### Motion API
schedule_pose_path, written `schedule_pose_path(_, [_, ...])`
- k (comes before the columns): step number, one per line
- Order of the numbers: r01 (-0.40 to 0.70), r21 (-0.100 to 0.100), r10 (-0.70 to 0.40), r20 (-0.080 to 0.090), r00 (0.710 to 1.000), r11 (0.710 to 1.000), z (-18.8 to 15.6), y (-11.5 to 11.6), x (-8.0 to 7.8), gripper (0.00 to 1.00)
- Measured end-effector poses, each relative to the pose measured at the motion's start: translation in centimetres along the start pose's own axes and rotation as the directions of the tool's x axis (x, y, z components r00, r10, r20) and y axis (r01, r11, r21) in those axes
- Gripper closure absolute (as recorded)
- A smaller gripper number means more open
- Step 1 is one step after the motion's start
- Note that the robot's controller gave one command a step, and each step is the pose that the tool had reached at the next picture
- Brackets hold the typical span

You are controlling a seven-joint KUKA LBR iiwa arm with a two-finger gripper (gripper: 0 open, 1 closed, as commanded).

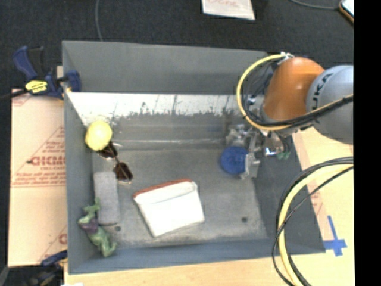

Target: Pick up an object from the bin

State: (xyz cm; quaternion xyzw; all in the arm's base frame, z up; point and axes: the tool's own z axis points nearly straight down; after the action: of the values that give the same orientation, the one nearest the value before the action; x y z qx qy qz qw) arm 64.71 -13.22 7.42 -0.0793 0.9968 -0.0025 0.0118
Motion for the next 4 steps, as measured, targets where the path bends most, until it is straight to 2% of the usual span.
schedule_pose_path(1, [-0.008, -0.001, 0.008, 0.000, 1.000, 1.000, -0.1, 0.2, 0.4, 1.00])
schedule_pose_path(3, [-0.008, -0.001, 0.008, 0.001, 1.000, 1.000, -0.9, 0.2, 0.4, 1.00])
schedule_pose_path(4, [-0.008, 0.000, 0.008, 0.002, 1.000, 1.000, -3.2, 0.2, 0.4, 1.00])
